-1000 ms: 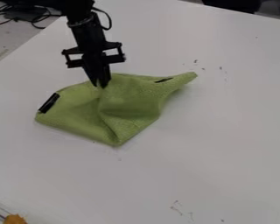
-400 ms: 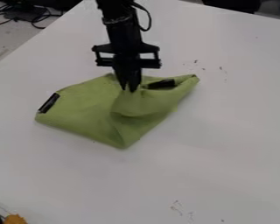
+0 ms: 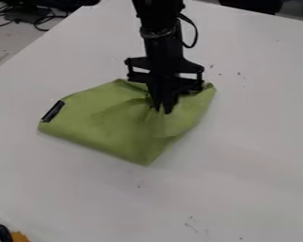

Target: Unfold the cloth from the left to the right

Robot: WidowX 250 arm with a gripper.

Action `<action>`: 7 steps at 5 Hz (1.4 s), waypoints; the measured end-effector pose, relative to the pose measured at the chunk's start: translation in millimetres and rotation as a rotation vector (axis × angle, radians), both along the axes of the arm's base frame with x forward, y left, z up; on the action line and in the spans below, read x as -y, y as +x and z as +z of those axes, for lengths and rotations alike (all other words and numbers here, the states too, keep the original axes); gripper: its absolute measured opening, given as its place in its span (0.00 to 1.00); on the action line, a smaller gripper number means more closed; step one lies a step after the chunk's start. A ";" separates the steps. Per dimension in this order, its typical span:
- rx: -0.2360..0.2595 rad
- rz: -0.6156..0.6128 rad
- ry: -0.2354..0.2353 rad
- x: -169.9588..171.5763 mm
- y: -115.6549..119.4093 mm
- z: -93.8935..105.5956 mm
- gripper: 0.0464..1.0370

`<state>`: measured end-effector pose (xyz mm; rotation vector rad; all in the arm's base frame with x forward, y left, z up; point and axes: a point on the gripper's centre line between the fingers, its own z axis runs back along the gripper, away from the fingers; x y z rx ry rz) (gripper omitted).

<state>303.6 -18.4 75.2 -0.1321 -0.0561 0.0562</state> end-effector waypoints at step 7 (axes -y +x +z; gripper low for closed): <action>-0.027 -0.141 -0.051 76.9 -28.0 -41.0 0.06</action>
